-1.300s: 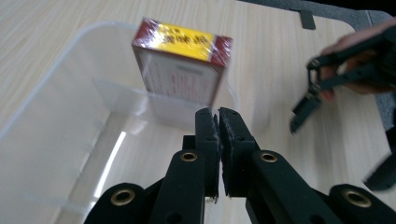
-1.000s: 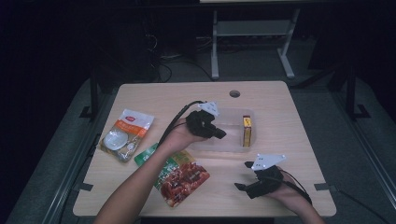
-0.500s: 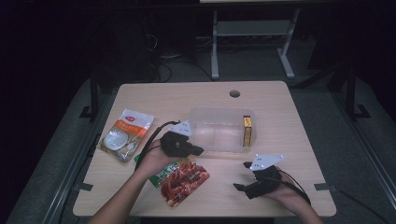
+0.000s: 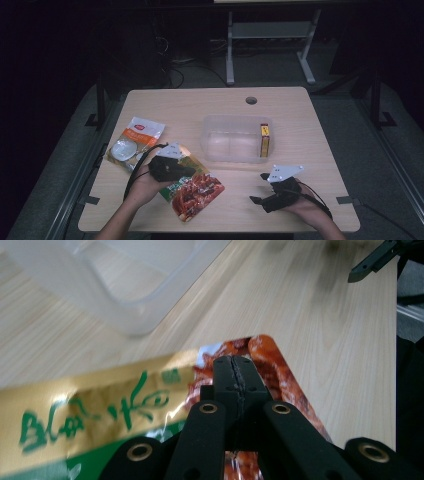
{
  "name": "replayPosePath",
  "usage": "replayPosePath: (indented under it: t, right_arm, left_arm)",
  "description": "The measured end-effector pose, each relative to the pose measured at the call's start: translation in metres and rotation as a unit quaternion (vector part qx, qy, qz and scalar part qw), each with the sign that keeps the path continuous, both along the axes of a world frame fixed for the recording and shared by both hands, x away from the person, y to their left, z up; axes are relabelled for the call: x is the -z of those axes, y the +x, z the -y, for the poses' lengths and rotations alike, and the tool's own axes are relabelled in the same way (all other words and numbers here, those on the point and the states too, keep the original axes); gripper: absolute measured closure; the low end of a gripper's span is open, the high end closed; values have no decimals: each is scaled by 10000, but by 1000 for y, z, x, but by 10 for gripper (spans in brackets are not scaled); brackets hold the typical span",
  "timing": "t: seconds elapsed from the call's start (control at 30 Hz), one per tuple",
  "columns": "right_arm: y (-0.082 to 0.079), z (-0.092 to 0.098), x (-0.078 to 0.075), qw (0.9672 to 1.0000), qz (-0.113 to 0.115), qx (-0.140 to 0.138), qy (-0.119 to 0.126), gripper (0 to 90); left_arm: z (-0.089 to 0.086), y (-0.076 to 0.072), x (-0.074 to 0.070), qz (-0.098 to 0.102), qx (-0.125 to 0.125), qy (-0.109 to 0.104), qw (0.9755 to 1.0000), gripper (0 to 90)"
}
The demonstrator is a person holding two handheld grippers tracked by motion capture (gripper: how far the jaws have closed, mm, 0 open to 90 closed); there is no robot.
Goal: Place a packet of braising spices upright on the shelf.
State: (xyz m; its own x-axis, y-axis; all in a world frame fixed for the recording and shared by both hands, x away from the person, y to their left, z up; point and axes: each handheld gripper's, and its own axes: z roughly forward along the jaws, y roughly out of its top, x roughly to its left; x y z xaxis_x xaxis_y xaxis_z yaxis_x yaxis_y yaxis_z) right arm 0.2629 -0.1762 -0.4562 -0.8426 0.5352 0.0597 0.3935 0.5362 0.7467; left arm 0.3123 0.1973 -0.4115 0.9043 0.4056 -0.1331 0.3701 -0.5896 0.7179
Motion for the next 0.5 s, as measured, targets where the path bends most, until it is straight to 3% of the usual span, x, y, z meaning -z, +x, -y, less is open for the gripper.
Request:
replayPosePath:
  t: [0.2,0.5]
  right_arm:
    - [1,-3,0,10000,-1,-33,-22,145]
    - [2,-1,1,10000,-23,-8,-29,146]
  left_arm:
    - [8,2,11,-60,-14,-50,10000,899]
    - [57,23,34,-77,165,156,9997,899]
